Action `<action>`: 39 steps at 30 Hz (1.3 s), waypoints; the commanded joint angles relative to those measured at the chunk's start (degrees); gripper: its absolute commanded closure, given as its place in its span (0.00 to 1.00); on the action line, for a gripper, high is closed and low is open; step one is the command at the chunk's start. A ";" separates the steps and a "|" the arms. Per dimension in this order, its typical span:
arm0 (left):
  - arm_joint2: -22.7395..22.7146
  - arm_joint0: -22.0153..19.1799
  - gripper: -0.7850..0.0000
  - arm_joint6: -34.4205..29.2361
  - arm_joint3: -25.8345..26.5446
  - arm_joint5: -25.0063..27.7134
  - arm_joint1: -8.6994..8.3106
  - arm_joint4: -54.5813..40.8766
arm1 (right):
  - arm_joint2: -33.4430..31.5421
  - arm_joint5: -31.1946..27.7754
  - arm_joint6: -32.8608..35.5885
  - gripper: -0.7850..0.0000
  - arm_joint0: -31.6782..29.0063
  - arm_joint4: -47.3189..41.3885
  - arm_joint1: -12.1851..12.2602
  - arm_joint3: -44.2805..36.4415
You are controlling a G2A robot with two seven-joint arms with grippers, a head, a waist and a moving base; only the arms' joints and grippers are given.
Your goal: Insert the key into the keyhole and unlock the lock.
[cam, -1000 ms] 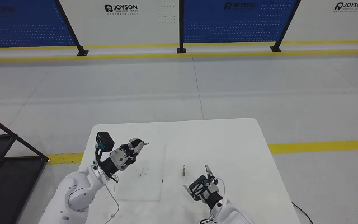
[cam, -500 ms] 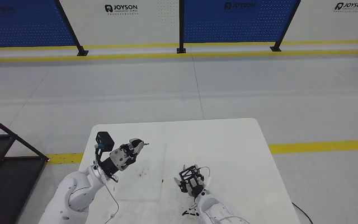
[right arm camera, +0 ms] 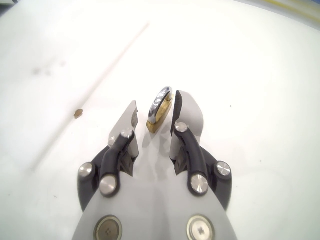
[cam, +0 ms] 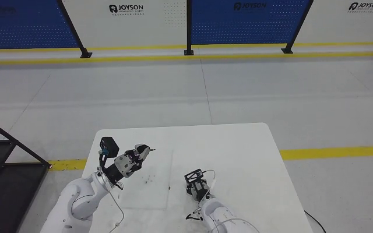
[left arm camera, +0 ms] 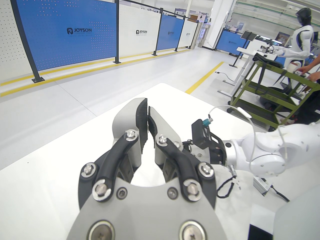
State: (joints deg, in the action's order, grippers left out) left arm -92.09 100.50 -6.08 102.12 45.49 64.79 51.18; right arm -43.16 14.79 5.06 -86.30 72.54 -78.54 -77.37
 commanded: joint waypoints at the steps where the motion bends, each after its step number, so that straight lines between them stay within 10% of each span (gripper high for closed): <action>1: 0.00 0.00 1.00 0.00 0.00 0.00 0.00 0.00 | 0.18 0.20 0.05 0.62 0.36 0.03 -0.22 0.46; 14: 0.00 0.00 1.00 0.00 0.00 0.00 0.00 0.00 | 0.27 1.79 0.51 1.00 1.73 -0.65 -1.40 2.48; 23: 0.00 0.00 1.00 0.00 0.00 0.00 0.00 0.00 | -2.85 -0.58 -5.62 1.00 -0.91 0.26 -0.56 -2.90; 39: 6.58 -3.30 1.00 -4.74 -4.59 3.42 0.09 -19.53 | -18.17 -60.66 -35.80 1.00 -3.89 -9.40 5.13 -6.27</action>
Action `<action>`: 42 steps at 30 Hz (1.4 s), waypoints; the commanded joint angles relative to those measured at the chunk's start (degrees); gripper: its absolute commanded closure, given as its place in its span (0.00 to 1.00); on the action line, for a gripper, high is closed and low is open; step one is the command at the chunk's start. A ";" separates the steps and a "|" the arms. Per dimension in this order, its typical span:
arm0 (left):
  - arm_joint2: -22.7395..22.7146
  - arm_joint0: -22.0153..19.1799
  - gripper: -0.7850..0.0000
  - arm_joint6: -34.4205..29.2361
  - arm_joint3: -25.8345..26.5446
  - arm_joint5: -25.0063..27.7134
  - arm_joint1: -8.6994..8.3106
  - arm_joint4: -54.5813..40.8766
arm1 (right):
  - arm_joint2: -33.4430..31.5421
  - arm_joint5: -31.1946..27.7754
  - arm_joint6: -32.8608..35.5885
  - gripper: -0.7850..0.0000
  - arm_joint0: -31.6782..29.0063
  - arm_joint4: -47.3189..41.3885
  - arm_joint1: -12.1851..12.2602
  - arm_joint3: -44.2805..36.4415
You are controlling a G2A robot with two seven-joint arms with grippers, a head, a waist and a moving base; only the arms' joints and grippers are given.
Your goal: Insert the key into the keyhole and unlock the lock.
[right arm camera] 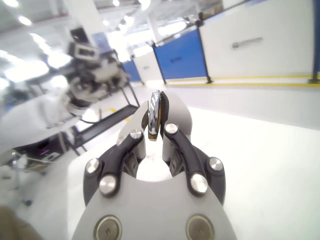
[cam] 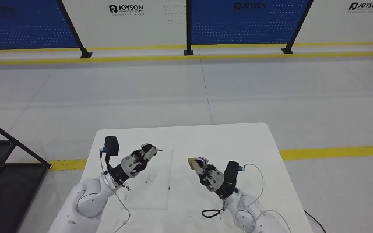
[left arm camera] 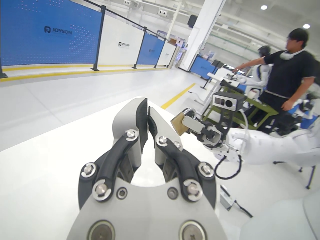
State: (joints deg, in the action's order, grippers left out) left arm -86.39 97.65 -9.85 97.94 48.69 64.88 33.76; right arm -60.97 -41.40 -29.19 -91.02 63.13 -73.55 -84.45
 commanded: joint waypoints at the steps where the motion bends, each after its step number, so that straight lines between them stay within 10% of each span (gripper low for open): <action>1: 1.42 -0.89 1.00 -1.43 -0.74 0.42 -0.01 -3.58 | -0.51 -5.94 -2.97 1.00 1.29 0.13 0.18 1.60; 8: 5.59 -2.57 1.00 -2.04 -2.32 -0.29 0.31 -12.02 | -0.61 -16.50 -13.72 1.00 4.05 3.10 0.36 4.84; 24: 6.78 -3.33 1.00 -2.77 -2.29 -2.02 0.41 -13.25 | 0.16 -16.48 -14.89 1.00 4.68 3.93 0.57 5.19; 42: 17.94 -7.34 1.00 4.26 -10.07 9.31 2.17 -26.34 | 15.12 -16.60 -17.09 1.00 13.31 -20.44 -1.36 11.89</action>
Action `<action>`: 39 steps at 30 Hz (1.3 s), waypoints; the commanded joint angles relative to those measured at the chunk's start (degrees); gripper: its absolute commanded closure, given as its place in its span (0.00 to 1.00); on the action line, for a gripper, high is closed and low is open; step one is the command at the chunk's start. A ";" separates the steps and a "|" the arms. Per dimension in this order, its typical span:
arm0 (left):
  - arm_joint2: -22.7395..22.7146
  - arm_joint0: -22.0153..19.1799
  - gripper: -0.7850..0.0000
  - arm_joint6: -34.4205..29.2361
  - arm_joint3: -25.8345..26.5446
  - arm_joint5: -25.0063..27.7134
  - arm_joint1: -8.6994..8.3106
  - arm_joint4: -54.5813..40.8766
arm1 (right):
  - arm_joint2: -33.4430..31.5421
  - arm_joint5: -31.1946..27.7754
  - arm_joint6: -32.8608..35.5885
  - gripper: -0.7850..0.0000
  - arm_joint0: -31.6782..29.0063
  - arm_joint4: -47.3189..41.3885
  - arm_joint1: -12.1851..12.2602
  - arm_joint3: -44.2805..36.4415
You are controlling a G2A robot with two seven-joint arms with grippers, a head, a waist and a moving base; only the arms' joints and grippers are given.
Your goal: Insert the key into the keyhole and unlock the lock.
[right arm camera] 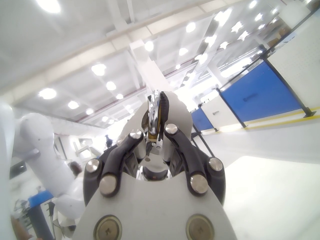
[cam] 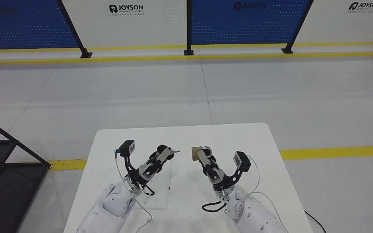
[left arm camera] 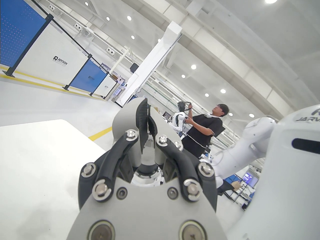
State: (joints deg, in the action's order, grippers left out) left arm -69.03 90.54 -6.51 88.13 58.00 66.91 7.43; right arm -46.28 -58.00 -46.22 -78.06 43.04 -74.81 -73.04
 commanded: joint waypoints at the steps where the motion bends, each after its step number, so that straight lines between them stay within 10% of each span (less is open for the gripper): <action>1: 0.97 -0.53 1.00 1.53 -0.53 0.00 0.26 0.14 | 0.75 0.00 -0.06 1.00 0.50 -1.01 -0.22 0.91; 39: 7.87 -3.71 1.00 11.98 -3.22 0.00 0.61 8.82 | 1.02 0.28 0.15 1.00 0.66 -1.57 -0.33 1.08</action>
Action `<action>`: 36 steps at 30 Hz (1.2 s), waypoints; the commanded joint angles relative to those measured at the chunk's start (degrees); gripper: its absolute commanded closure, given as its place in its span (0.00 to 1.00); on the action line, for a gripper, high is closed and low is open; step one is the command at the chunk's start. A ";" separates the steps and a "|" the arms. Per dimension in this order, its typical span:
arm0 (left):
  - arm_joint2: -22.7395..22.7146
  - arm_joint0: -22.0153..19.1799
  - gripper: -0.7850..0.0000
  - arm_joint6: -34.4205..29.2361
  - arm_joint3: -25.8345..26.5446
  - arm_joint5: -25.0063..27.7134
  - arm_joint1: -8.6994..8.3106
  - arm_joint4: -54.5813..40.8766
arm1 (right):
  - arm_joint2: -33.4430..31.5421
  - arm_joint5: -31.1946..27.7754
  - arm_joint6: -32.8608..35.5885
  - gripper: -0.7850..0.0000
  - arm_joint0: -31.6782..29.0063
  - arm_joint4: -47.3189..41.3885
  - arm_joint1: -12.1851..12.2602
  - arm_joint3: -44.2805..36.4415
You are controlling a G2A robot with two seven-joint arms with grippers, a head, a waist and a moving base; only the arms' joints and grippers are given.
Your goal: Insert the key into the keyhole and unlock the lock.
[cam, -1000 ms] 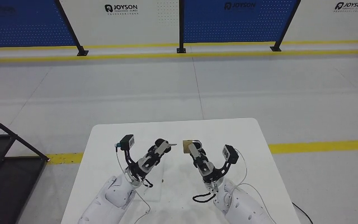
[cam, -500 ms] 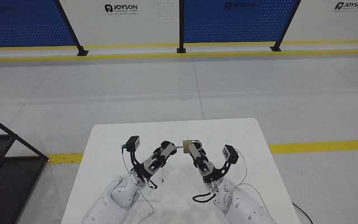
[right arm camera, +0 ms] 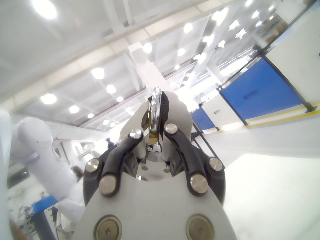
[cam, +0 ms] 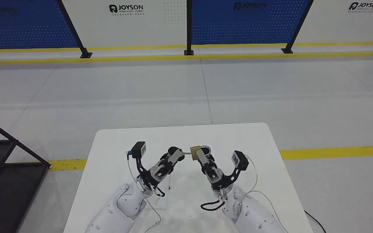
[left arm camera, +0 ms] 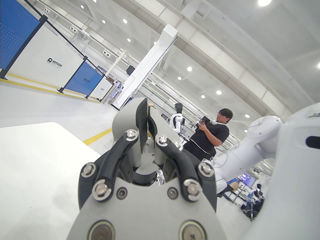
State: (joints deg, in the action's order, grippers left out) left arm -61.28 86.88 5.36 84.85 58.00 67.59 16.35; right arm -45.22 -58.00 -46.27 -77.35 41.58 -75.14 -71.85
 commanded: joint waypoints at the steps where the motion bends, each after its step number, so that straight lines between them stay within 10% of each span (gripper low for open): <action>1: 0.20 -0.07 1.00 0.27 0.09 0.00 -0.12 -0.14 | -0.19 1.03 1.12 1.00 -0.27 -0.62 -0.02 -0.68; 36: 5.87 -3.15 1.00 12.43 -1.98 0.00 -0.19 7.27 | -4.11 1.44 5.85 1.00 -3.14 -5.13 -0.89 -3.76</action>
State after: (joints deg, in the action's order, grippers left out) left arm -55.68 83.83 17.24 82.98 58.00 67.37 23.20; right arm -49.33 -56.56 -40.43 -80.49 36.45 -76.03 -75.61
